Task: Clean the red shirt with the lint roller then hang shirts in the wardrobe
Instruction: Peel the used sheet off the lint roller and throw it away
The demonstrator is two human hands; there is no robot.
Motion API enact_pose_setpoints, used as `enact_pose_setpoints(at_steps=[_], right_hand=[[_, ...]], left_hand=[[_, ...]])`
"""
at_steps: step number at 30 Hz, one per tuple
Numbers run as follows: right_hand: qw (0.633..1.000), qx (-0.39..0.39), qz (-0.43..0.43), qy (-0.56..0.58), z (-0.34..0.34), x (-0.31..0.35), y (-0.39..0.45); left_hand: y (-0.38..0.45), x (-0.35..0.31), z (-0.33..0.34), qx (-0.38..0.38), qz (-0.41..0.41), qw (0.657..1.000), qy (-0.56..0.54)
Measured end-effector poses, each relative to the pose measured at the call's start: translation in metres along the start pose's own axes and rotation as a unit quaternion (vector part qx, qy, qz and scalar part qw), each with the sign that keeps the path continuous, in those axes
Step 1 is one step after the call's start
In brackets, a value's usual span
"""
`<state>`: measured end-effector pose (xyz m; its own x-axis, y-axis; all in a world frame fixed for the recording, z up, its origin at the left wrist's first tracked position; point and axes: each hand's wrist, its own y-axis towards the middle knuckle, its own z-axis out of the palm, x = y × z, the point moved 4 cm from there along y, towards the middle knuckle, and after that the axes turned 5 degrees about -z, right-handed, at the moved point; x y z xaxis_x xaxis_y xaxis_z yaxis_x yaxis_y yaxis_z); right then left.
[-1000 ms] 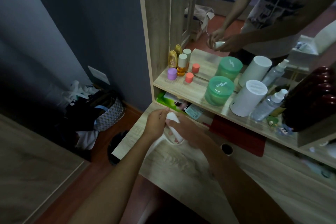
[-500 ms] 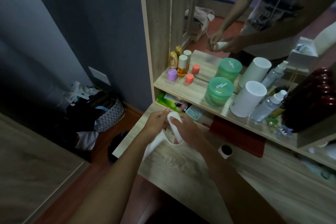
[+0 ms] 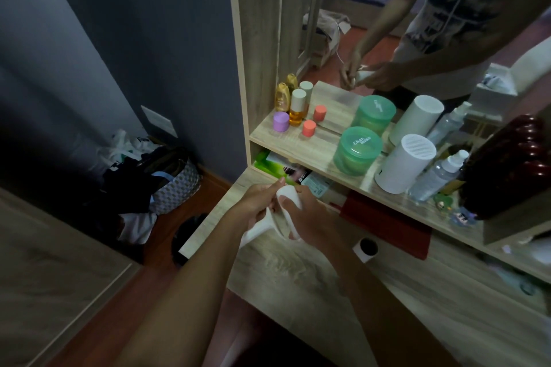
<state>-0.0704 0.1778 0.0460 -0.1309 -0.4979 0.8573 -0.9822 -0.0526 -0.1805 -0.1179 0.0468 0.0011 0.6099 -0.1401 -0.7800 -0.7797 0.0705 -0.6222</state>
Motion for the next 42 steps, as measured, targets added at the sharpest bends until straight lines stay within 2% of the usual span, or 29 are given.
enact_pose_setpoints(at_steps=[3,6,9,12,16,20,24,28,30,35,37,39,42], right_hand=[[1.0,-0.025,0.006,-0.001,0.0,0.001,-0.002],[0.998,-0.052,0.006,-0.034,0.007,0.001,-0.002],[0.996,-0.079,0.031,0.006,0.009,-0.001,0.001],[0.994,-0.046,0.085,0.043,0.011,0.0,0.009],[0.974,-0.04,0.172,0.143,0.018,-0.002,0.018],[0.954,0.014,0.192,0.231,0.023,0.002,0.015],[0.949,-0.038,0.224,0.22,0.024,0.002,0.013],[0.927,-0.132,0.26,0.235,0.008,-0.02,0.034],[0.92,-0.114,0.276,0.255,0.007,-0.046,0.052],[0.884,-0.091,0.296,0.351,0.006,-0.03,0.037],[0.893,-0.119,0.278,0.333,0.005,-0.036,0.038],[0.923,-0.148,0.249,0.253,-0.002,-0.042,0.039],[0.918,-0.112,0.248,0.288,-0.005,-0.049,0.033]], left_hand=[[0.005,-0.003,0.0,-0.008,-0.004,1.0,0.03],[0.006,-0.007,0.0,0.021,0.001,0.999,0.047],[0.006,-0.014,0.001,0.04,0.028,0.997,0.065],[0.004,-0.018,0.003,0.034,0.057,0.995,0.074],[-0.001,-0.016,0.005,0.039,0.095,0.991,0.082],[-0.003,-0.009,0.002,0.039,0.099,0.991,0.082],[-0.003,-0.006,0.002,0.028,0.095,0.993,0.059],[0.008,0.011,-0.022,-0.044,0.109,0.992,0.043],[0.012,0.017,-0.034,-0.062,0.106,0.992,0.031],[0.015,0.017,-0.019,-0.019,0.066,0.995,0.073],[0.023,0.025,-0.017,-0.046,0.049,0.995,0.068],[0.036,0.04,-0.021,-0.093,0.014,0.995,0.036],[0.054,0.065,-0.031,-0.19,-0.053,0.98,0.006]])
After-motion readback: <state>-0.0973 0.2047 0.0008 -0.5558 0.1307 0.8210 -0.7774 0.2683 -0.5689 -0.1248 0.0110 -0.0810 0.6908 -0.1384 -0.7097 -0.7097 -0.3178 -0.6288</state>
